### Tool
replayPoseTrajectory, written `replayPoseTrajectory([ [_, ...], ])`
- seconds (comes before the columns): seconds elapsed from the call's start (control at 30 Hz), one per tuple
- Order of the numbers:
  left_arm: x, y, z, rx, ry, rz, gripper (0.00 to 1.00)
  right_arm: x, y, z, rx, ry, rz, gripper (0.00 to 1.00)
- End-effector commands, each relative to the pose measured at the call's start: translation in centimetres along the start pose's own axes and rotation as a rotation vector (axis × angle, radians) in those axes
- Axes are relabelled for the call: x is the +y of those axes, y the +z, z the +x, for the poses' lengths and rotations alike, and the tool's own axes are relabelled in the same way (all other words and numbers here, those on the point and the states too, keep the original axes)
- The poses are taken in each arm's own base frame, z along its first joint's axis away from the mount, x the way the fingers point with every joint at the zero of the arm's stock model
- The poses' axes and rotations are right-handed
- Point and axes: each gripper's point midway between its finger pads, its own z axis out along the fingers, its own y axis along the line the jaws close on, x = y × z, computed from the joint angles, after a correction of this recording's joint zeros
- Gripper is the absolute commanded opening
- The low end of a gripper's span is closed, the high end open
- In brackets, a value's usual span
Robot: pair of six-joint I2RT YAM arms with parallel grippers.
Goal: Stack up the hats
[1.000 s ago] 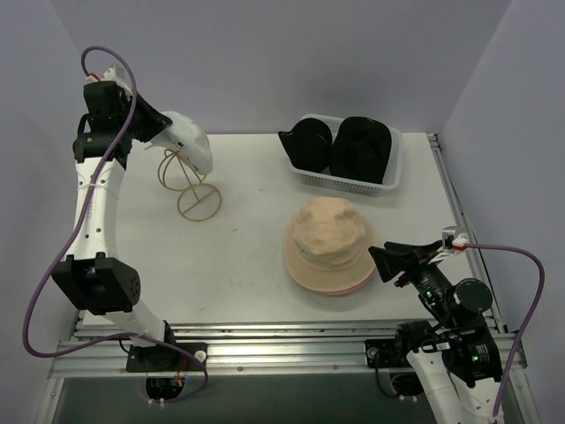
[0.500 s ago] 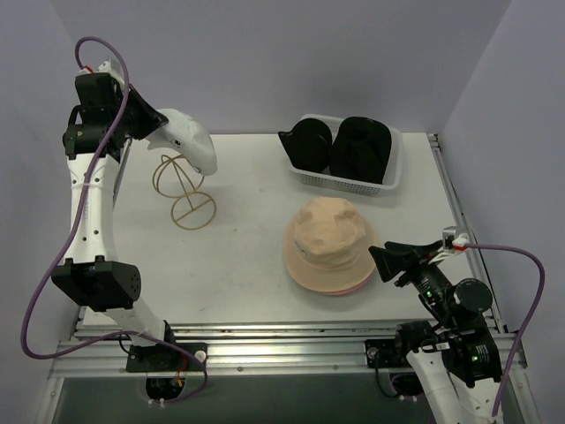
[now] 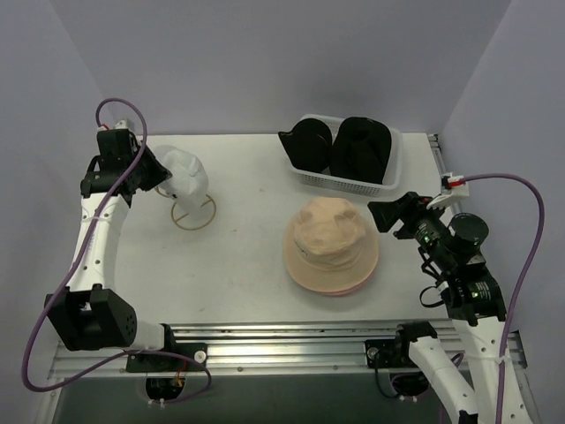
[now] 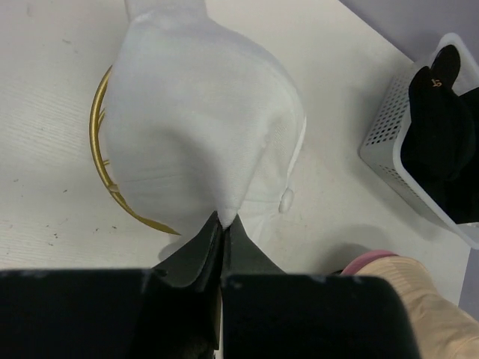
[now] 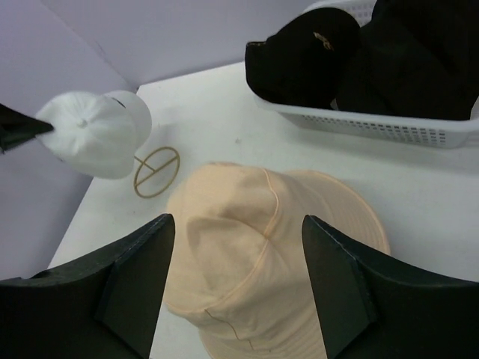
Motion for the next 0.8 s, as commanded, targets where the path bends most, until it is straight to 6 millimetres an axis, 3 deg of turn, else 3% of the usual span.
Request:
replayPoseTrajectory([
  [0.0,-0.3,0.0,-1.4,-0.101,0.013,0.04,0.02,2.4,-0.1,-6.0,-0.155,-0.012,-0.034,0.66],
  [0.17,0.8,0.0,-0.6,-0.099,0.022,0.002,0.02,3.9,3.8,-7.9,-0.133,0.017,-0.056,0.69],
  [0.2,1.1,-0.3,-0.6,-0.109,0.023,-0.012,0.02,4.3,5.3,-8.3,-0.117,0.011,-0.048,0.7],
  [0.27,2.1,-0.3,-0.7,-0.135,0.026,-0.053,0.03,5.4,6.8,-8.0,-0.09,-0.038,-0.039,0.7],
  [0.3,2.6,-0.3,-0.5,-0.137,0.029,-0.07,0.02,6.4,8.5,-6.5,-0.046,-0.066,-0.021,0.71],
  [0.33,3.0,-0.4,-0.6,-0.135,0.015,-0.083,0.02,7.8,8.8,-7.2,-0.057,-0.092,-0.028,0.72],
  [0.37,3.4,-0.5,-1.0,-0.152,0.006,-0.105,0.02,8.2,10.1,-5.8,-0.012,-0.141,-0.013,0.72],
  [0.5,4.0,-0.1,-2.5,-0.175,-0.034,-0.116,0.02,11.6,11.2,-2.9,0.03,-0.193,-0.045,0.73],
  [0.57,4.3,-0.1,-3.7,-0.182,-0.055,-0.117,0.02,12.0,11.6,-1.8,0.035,-0.197,-0.054,0.73],
  [0.77,5.4,1.5,-4.4,-0.146,-0.088,-0.131,0.02,13.1,12.5,-0.1,0.063,-0.193,-0.083,0.73],
])
